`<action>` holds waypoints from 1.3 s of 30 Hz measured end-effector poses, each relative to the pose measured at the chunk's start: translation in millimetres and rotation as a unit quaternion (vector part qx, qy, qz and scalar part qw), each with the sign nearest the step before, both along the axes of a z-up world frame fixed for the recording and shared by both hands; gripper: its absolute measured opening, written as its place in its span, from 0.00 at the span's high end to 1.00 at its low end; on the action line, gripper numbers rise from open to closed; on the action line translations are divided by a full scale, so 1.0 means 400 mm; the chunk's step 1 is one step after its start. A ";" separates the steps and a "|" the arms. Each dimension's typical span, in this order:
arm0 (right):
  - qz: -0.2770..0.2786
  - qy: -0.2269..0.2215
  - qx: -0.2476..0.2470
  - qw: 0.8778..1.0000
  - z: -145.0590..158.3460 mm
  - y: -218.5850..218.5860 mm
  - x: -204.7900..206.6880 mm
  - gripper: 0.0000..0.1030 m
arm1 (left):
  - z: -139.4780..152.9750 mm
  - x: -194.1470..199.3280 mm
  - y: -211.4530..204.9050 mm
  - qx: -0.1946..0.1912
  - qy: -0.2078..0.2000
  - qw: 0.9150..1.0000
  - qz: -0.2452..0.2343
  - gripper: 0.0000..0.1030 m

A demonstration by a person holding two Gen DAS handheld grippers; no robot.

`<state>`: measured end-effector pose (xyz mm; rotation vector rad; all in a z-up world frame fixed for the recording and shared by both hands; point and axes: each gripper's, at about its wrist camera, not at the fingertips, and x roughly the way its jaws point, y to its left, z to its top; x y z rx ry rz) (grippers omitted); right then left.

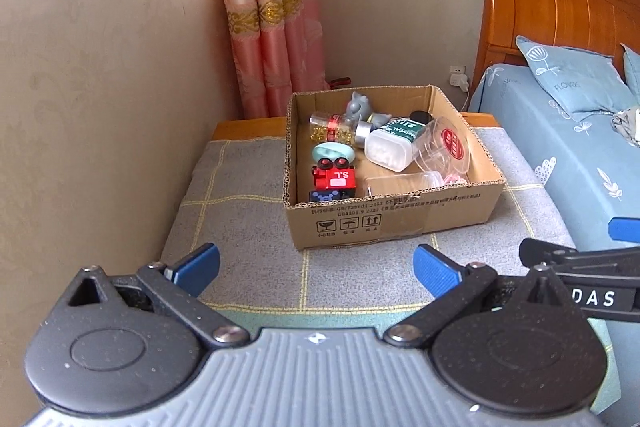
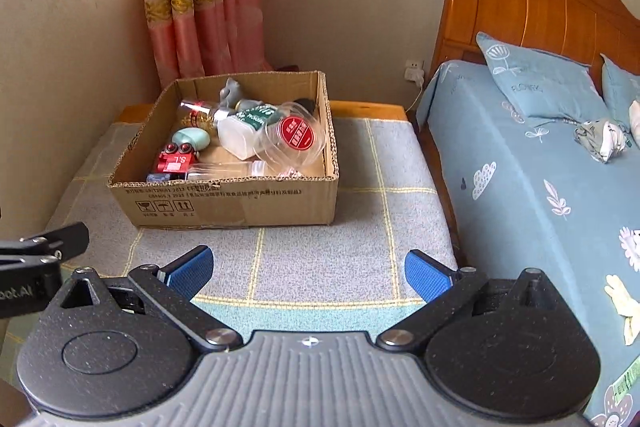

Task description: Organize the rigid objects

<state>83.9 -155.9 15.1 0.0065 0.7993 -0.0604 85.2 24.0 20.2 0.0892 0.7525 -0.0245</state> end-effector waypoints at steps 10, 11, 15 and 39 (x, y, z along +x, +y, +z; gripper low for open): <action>-0.002 -0.011 0.002 1.000 0.017 -0.001 -0.014 0.00 | 0.009 -0.014 -0.009 0.004 -0.007 1.000 0.000 0.01; -0.002 -0.011 0.002 1.000 0.017 -0.001 -0.014 0.00 | 0.010 -0.014 -0.009 0.005 -0.007 1.000 0.001 0.01; -0.001 -0.011 0.001 1.000 0.016 -0.002 -0.017 0.00 | 0.012 -0.017 -0.008 0.007 -0.009 1.000 0.002 0.01; 0.003 -0.017 -0.006 1.000 0.027 0.015 -0.018 0.00 | 0.023 -0.016 -0.001 0.008 -0.017 1.000 0.002 0.01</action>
